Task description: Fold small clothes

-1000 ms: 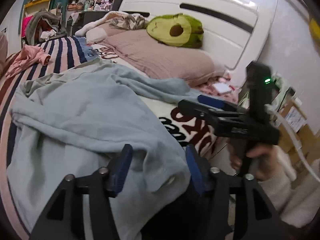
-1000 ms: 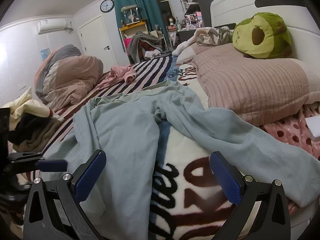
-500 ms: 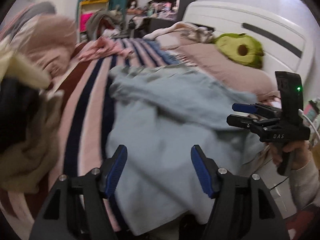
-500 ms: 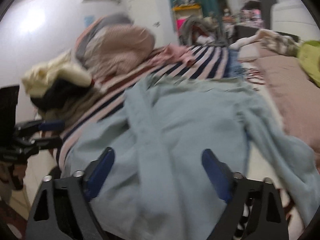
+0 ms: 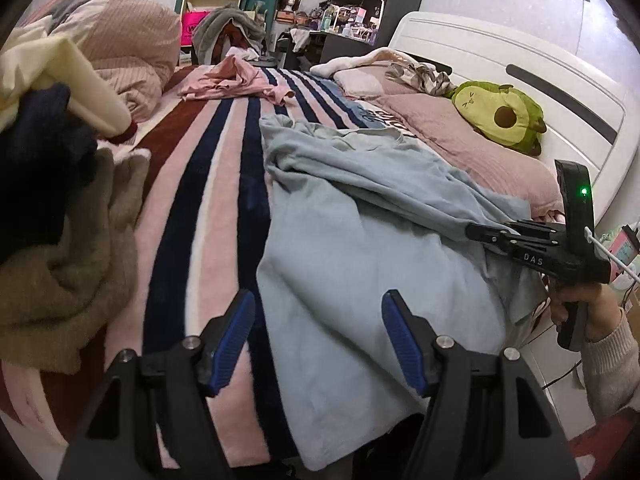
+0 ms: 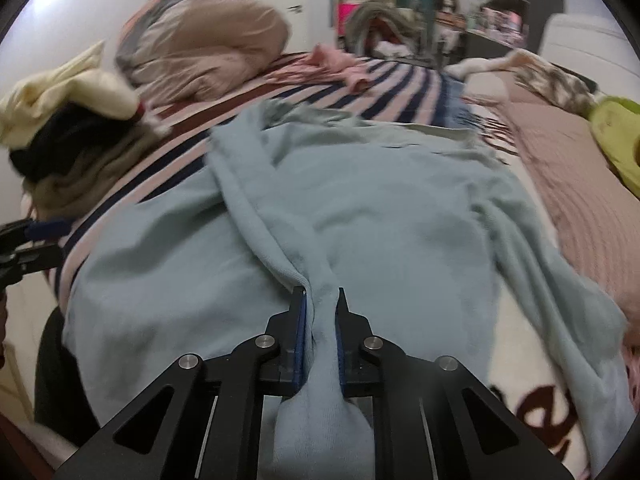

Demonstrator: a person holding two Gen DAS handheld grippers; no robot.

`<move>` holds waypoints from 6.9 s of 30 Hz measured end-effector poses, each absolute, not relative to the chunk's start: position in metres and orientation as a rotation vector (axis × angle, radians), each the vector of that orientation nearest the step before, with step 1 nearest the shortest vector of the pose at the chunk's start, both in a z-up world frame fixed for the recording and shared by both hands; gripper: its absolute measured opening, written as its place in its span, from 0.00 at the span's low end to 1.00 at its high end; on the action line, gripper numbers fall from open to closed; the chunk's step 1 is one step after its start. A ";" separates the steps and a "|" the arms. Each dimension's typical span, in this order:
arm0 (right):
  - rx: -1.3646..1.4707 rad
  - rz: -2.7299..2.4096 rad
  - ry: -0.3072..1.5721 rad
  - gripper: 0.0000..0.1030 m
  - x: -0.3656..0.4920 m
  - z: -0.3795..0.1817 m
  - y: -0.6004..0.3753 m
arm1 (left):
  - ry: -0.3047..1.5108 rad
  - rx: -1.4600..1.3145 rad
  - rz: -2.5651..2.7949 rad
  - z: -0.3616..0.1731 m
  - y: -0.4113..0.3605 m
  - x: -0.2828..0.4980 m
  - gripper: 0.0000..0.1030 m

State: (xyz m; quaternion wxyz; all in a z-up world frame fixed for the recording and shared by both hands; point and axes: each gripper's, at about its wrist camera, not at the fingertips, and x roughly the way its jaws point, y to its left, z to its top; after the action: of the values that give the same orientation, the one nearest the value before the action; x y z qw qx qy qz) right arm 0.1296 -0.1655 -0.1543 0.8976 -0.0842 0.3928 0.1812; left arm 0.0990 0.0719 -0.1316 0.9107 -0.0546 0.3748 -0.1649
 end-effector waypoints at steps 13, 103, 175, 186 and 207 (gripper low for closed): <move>-0.042 0.314 0.842 0.06 0.119 -0.151 -0.223 | 0.787 -0.085 -0.343 -0.130 0.052 0.107 0.60; 0.092 0.779 0.970 0.25 0.173 -0.167 -0.192 | 0.724 -0.070 -0.365 -0.087 0.046 0.214 0.63; 0.079 0.532 1.011 0.05 0.183 -0.139 -0.236 | 0.774 -0.036 -0.454 -0.093 0.026 0.186 0.66; 0.134 0.638 1.109 0.13 0.183 -0.171 -0.240 | 0.938 -0.162 -0.695 -0.150 -0.053 0.221 0.65; 0.214 0.769 1.008 0.02 0.168 -0.149 -0.246 | 1.003 -0.379 -0.716 -0.178 -0.078 0.260 0.28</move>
State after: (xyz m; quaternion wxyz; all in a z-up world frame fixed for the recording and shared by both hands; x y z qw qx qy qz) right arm 0.1679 -0.2460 -0.1493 0.8003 0.1000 0.4699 0.3587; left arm 0.2603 -0.0785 -0.1780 0.7995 -0.1765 0.4674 -0.3335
